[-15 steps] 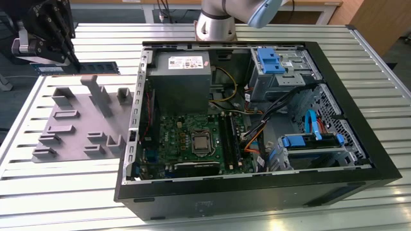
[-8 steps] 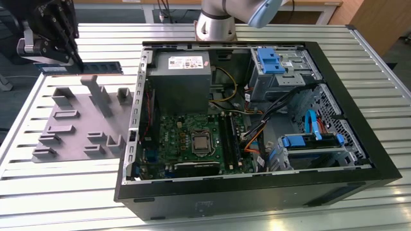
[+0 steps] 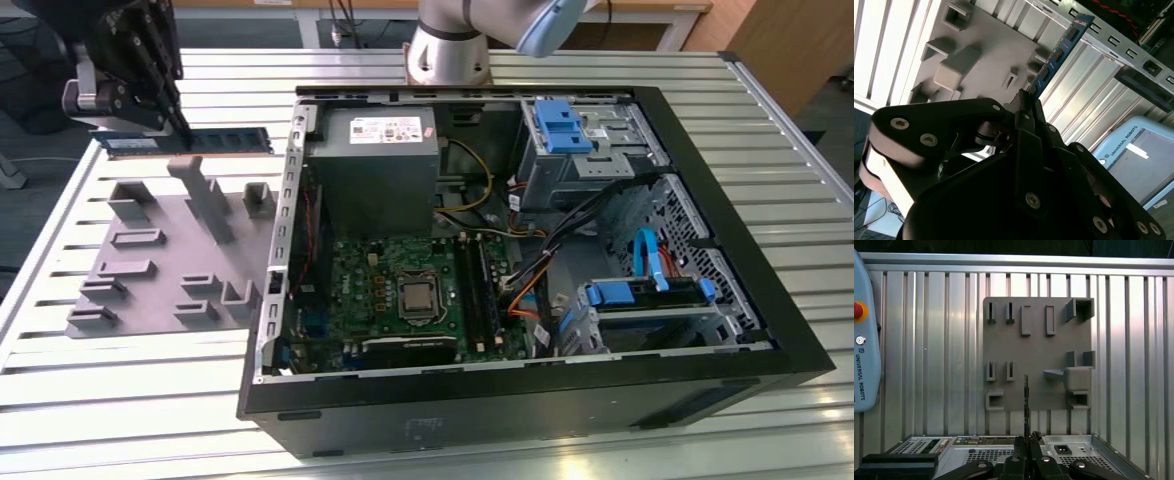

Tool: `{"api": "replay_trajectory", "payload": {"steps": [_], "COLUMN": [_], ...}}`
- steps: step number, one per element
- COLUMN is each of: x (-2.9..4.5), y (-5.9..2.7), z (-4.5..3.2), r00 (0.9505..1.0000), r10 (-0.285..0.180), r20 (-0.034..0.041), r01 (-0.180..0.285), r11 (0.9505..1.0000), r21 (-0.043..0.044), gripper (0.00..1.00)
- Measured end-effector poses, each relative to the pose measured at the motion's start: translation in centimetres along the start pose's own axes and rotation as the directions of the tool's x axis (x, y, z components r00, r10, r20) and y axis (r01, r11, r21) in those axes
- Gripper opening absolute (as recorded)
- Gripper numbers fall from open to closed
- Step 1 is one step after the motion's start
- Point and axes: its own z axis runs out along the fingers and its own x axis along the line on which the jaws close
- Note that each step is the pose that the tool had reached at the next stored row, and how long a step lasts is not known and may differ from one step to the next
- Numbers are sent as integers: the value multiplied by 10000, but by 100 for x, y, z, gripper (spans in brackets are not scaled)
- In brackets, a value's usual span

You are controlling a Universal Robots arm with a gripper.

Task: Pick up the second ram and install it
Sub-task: 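Pick up the second ram and move it above second insertion slot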

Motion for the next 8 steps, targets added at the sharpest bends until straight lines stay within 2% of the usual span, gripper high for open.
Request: {"api": "replay_trajectory", "payload": {"steps": [3,8], "x": [-1,-2], "y": [-59,-108], "z": [0,-1], "r00": [10000,10000], "r10": [0,1], "r20": [0,0], "r01": [0,-1], "r11": [10000,10000], "r21": [0,0], "gripper": [14,14]}}
